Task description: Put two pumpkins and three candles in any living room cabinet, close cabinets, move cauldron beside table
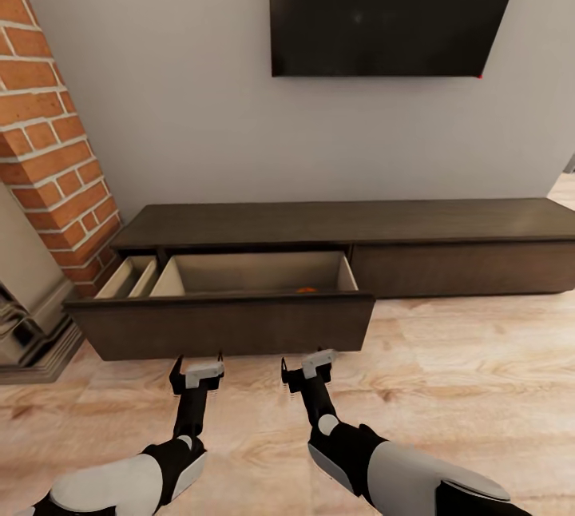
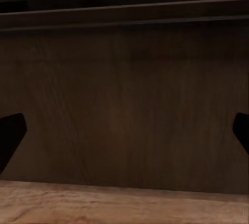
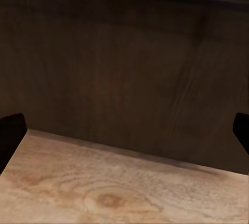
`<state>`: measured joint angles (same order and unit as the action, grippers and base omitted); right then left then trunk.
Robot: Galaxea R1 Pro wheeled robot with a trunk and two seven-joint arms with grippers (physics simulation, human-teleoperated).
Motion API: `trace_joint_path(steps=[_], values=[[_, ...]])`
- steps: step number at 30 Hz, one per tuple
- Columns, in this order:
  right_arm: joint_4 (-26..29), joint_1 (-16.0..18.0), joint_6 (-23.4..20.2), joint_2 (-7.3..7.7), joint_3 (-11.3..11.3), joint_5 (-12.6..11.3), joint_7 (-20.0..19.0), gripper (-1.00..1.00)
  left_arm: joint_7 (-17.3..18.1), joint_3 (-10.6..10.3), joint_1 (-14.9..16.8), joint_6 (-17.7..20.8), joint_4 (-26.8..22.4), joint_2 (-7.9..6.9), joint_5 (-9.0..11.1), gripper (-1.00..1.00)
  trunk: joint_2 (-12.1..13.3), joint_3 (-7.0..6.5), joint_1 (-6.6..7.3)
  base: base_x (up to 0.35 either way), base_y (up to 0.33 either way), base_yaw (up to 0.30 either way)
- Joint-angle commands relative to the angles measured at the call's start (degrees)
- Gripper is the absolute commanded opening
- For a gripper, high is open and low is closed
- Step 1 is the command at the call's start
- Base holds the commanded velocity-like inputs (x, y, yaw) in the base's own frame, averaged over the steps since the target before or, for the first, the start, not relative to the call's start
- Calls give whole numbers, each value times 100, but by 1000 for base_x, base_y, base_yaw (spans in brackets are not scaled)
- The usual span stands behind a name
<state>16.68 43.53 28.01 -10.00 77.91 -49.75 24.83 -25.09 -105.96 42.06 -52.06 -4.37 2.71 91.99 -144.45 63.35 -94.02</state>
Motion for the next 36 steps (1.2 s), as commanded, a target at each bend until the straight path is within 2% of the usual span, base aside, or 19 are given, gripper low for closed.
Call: trace_joint_path(steps=[1, 9, 21, 23, 29, 36], values=[[2, 6, 20, 0, 47, -42, 30, 100, -57, -49, 4, -4, -11, -1, 9, 100, -2, 5, -2, 340, 0, 0], [2, 7, 20, 0, 33, -50, 29, 100, -54, -56, 4, 0, -11, -7, -5, 100, -2, 5, -2, 277, 0, 0], [0, 7, -330, 0, 3, -93, 20, 100, -14, -68, 4, 410, -10, -4, -2, 100, -2, 5, -2, 18, 0, 0], [-3, 7, -374, 0, -78, -98, 15, 100, -11, -67, 4, 443, -11, -3, -4, 100, -2, 5, -2, 0, 0, 0], [-266, 1, -418, 0, -533, -111, -92, 100, -5, -62, 4, 479, -11, 1, -3, 100, -2, 5, -2, 10, 0, 0], [-388, -1, -419, 0, -602, -113, -209, 100, -12, -64, 4, 489, -11, 0, 3, 100, -2, 5, -2, 224, 0, 0]])
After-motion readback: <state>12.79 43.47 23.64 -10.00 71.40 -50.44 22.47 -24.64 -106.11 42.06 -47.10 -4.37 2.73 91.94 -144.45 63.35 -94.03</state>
